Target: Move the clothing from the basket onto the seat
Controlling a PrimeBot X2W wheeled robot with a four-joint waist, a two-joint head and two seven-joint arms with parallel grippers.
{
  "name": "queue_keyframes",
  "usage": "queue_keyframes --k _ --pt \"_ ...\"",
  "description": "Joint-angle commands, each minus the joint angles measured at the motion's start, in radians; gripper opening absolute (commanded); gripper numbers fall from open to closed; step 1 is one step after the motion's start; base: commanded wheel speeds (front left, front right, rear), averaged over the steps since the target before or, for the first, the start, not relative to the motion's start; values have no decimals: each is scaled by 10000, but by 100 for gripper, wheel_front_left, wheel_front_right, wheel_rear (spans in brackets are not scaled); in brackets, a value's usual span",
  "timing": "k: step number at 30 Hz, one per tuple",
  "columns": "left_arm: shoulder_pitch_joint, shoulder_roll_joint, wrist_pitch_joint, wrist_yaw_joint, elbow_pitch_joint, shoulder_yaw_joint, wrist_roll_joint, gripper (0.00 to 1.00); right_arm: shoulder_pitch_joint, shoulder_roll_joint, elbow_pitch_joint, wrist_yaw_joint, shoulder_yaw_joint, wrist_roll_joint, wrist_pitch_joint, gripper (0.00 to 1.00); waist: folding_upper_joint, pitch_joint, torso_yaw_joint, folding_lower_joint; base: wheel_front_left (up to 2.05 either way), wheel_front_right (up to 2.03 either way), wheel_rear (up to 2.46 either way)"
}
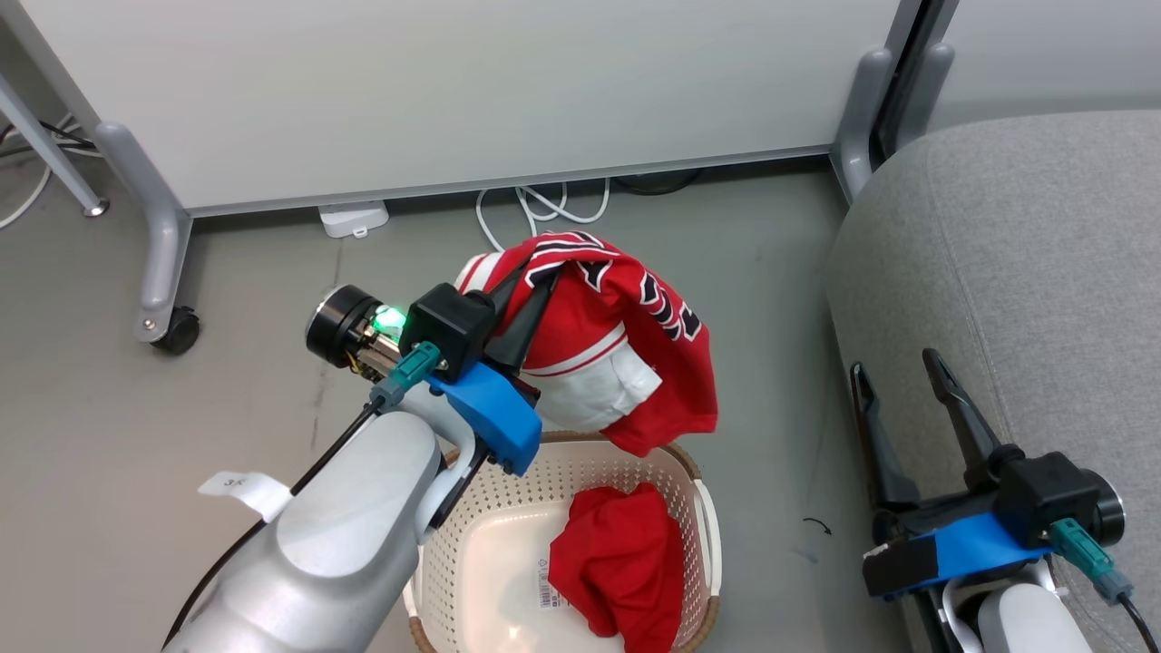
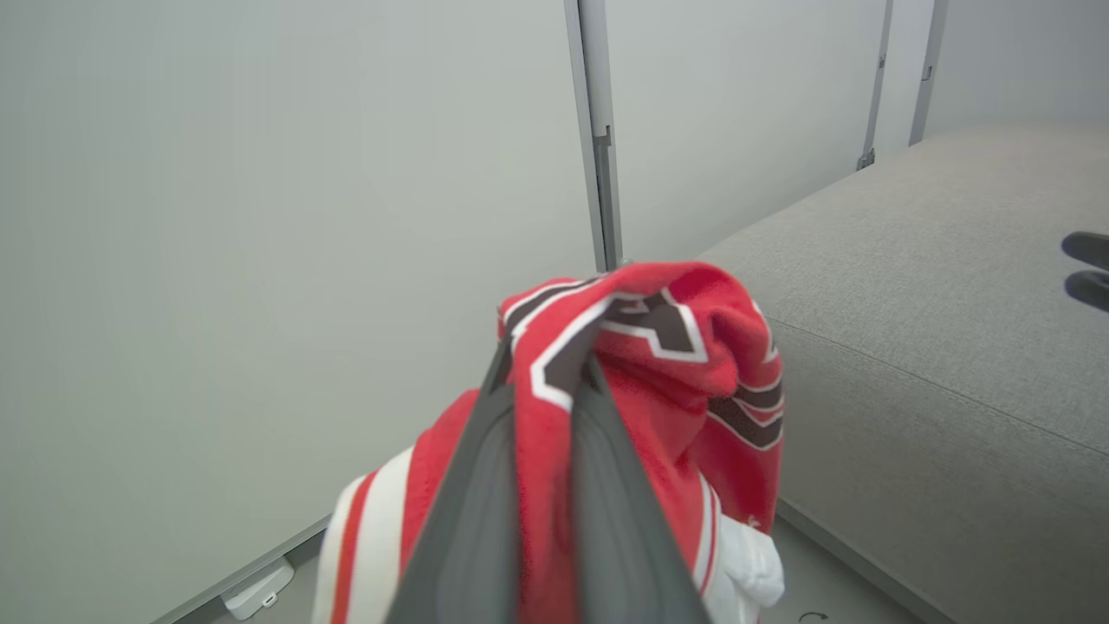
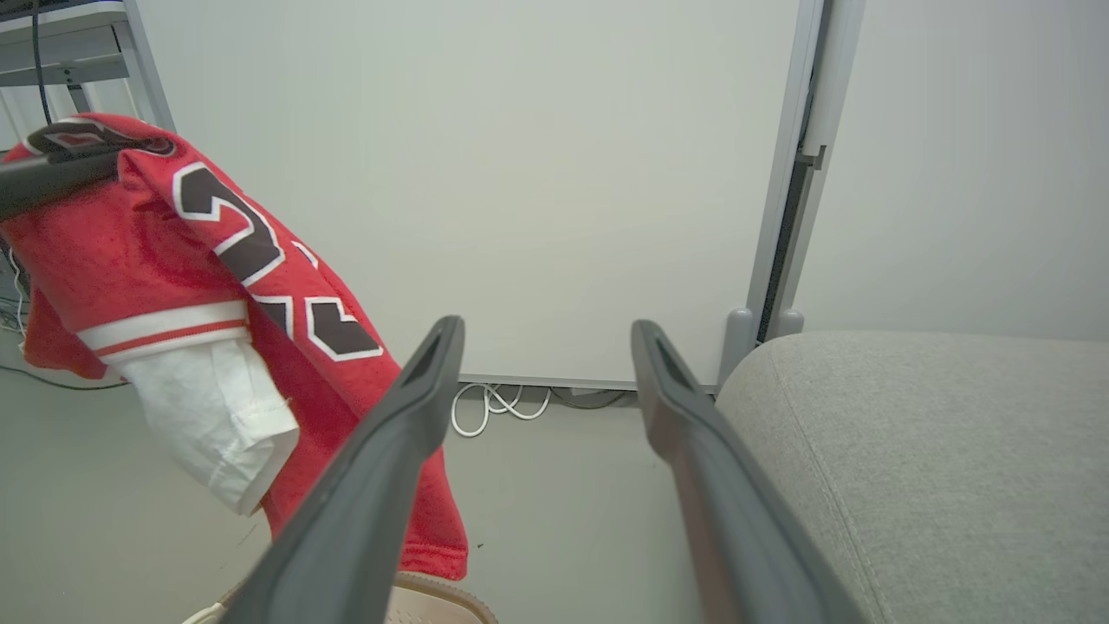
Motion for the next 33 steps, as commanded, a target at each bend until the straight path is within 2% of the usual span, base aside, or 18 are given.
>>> queue_keyframes --k 1,22,28,33 --pt "110 23 -49 49 -116 111 48 0 168 -36 6 5 13 58 -38 100 -1 -56 1 1 0 0 0" --pt "487 34 10 87 -717 41 -217 0 116 -36 -236 5 354 -67 -38 100 -1 -406 114 1 0 0 0" --pt "491 52 2 150 -773 -5 -258 0 -326 -89 -445 5 871 -480 -38 100 -1 -414 176 1 0 0 0" --pt "404 0 -3 162 -815 -59 -265 0 -868 -439 -334 5 1857 -520 -38 100 -1 -375 254 1 0 0 0"
